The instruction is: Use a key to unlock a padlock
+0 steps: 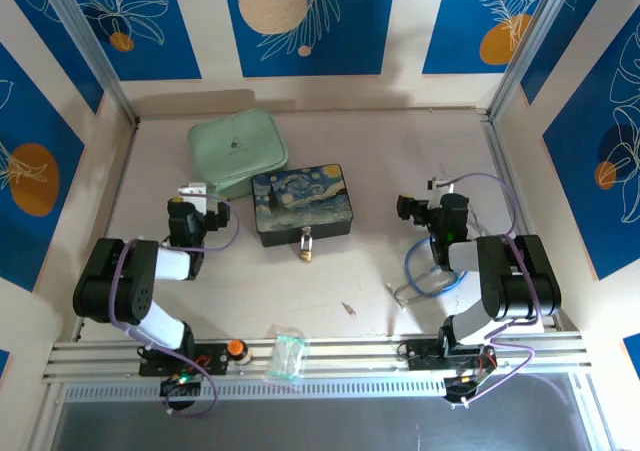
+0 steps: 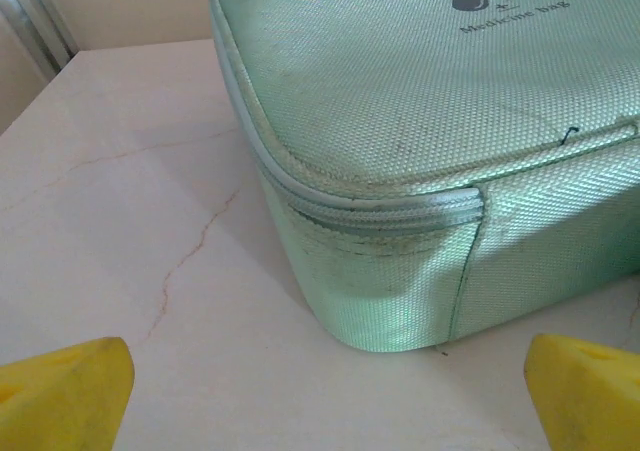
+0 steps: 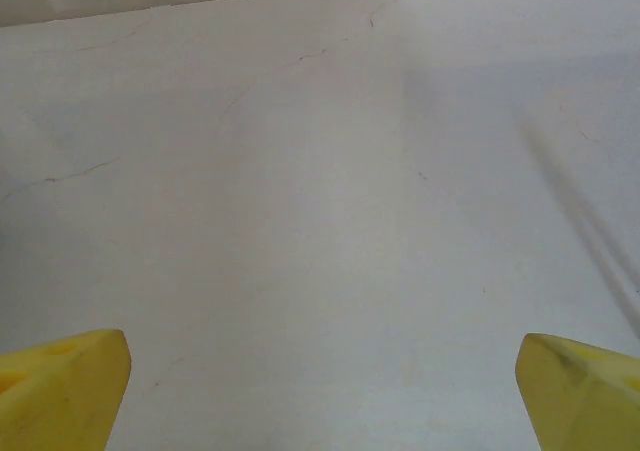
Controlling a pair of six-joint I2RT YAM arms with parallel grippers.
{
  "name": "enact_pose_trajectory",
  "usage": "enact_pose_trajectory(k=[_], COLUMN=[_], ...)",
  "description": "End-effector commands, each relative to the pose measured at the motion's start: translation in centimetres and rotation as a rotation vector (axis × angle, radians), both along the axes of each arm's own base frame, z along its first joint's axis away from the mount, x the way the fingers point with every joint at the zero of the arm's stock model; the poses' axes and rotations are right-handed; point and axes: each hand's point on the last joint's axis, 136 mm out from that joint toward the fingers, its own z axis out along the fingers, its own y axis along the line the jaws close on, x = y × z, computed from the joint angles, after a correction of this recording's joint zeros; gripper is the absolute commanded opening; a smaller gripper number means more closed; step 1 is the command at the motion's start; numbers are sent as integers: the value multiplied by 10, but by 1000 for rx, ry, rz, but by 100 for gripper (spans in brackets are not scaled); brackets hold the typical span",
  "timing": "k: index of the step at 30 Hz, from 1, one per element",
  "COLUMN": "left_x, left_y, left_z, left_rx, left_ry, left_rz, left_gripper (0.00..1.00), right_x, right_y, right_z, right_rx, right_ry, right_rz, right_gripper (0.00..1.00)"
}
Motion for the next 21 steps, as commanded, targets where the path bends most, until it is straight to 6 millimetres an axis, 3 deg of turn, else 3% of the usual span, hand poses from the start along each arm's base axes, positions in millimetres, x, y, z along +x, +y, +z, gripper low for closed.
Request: enact_pose_trajectory(k=[1,21], left_x=[4,5], left_y=[-13,-15], left_z=[5,3], left_rx=[12,8], left_ry=[-20,-7], left_rz=[-74,-88], left_gripper=[99,99], right_x=[9,9], right_y=[1,2], right_z=[18,17], right_rx=[-11,-11], right_ry=[-56,-54], right_rz=[20,23], right_gripper=[99,99])
